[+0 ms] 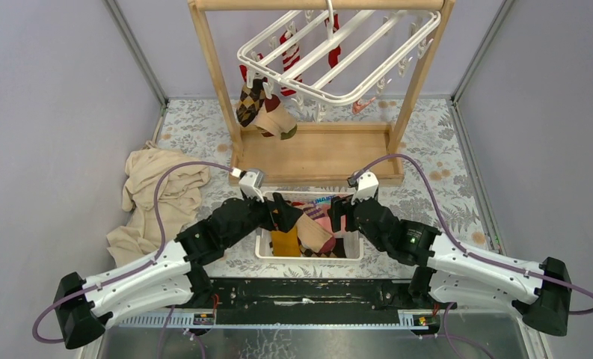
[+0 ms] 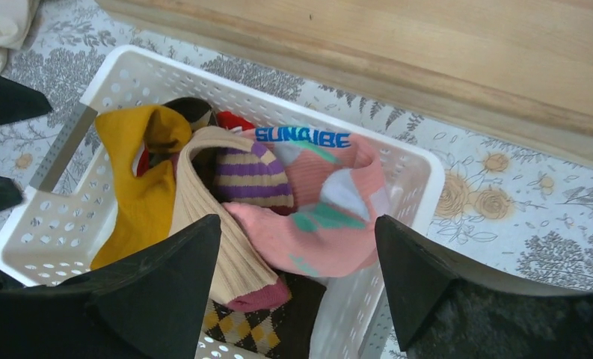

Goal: Remove the socks clipped to the hanger
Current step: Place the sock in the bin.

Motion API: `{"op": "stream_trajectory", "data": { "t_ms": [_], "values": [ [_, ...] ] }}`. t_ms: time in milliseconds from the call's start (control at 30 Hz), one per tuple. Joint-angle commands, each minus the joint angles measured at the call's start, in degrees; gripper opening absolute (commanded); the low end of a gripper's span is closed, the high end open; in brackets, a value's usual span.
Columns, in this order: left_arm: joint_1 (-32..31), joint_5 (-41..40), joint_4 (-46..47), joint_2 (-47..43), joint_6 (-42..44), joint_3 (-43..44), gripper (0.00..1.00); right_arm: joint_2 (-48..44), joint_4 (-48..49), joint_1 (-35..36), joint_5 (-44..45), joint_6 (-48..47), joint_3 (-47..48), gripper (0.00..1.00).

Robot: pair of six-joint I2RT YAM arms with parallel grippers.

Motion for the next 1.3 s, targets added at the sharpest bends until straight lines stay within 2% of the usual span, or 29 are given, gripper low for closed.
{"op": "stream_trajectory", "data": {
  "t_ms": [0,433,533,633,767,967,1267],
  "values": [
    [-1.0,-2.4,-3.1,-2.6,0.4,3.4,0.98,1.7,0.9,-0.3,-3.4,2.8,-1.2,0.82],
    [-1.1,-9.7,-9.7,-9.1,1.6,3.4,0.98,21.3,14.3,-0.3,-5.3,6.9,-4.4,0.80],
    [-1.1,-10.5,-10.4,-11.3,1.0,2.8,0.98,24.6,14.8,-0.3,-6.5,6.9,-2.9,0.80],
    [-1.1,-11.8,-10.6,-12.9,0.8,2.1,0.98,23.5,13.2,-0.3,-6.5,5.8,-0.9,0.79],
    [-1.1,-13.6,-10.0,-14.6,0.3,0.7,0.98,17.0,11.5,-0.3,-5.6,2.2,2.2,0.79],
    [-1.1,-15.8,-8.6,-15.5,0.2,-1.2,0.98,12.8,13.4,-0.3,0.1,-4.6,6.2,0.78],
    [-1.1,-16.2,-8.3,-15.3,-1.4,-4.1,0.98,17.0,37.9,-0.3,7.6,-17.1,5.1,0.76]
  ]
}}
